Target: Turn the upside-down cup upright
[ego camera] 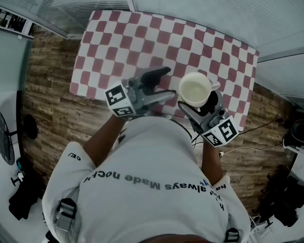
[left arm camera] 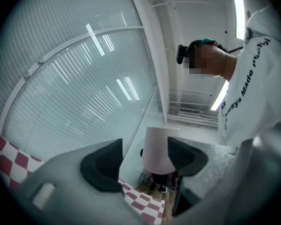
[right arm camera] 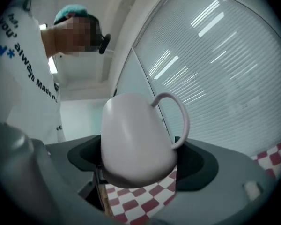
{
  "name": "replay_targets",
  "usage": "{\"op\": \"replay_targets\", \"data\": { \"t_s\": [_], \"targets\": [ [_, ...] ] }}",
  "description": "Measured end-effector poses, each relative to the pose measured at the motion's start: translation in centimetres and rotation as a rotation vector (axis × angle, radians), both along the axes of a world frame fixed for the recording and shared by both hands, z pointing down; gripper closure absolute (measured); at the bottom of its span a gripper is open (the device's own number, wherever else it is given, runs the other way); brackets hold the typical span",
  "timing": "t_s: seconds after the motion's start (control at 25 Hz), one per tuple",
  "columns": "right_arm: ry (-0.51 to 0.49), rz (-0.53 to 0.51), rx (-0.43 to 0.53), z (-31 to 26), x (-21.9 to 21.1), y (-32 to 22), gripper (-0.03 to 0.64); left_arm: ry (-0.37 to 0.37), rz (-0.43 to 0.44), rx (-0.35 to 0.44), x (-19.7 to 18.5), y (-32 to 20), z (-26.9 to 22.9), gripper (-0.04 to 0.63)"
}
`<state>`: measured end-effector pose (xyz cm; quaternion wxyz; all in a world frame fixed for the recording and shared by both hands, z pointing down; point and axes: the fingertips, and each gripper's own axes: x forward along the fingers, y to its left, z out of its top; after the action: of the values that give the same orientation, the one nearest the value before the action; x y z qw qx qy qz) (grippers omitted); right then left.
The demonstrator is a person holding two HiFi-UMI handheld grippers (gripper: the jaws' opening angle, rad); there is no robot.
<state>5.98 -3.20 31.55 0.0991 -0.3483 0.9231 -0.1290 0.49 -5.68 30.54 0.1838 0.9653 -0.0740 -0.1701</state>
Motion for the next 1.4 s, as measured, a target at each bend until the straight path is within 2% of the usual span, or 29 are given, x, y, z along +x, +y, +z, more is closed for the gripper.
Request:
{"op": "replay_targets", "data": {
  "t_s": [0.16,0.36,0.44,0.56,0.72,0.88,1.4],
  "targets": [
    [-0.165,-0.086,0.000,-1.2,0.1,0.9,0.144,0.003,0.014,0.004,0.1,0.3,-0.1,0.291],
    [-0.207,-0.113,-0.004,-1.3,0.1,1.0,0.144,0.023,0.050,0.008,0.2,0.6,-0.7,0.291],
    [-0.211,-0.117,-0.004,-1.3,0.2,0.9,0.144,0.040,0.078,0.000,0.3,0.8,-1.6,0.290],
    [-0.207,-0.124,-0.002,-1.4,0.1,1.0,0.144,0.052,0.136,-0.004,0.7,1.4,-3.4,0.238],
    [-0.205,-0.135,0.000,-1.4,-0.1,1.1,0.144,0.010,0.194,0.052,2.2,2.6,-5.3,0.219],
    [-0.198,-0.144,0.005,-1.3,-0.3,1.2,0.144,-0.073,0.205,0.121,4.1,3.7,-5.3,0.221],
    [-0.145,-0.154,-0.006,-0.5,-0.6,1.5,0.143,-0.169,0.217,0.143,5.6,4.3,-4.3,0.235]
  ]
}}
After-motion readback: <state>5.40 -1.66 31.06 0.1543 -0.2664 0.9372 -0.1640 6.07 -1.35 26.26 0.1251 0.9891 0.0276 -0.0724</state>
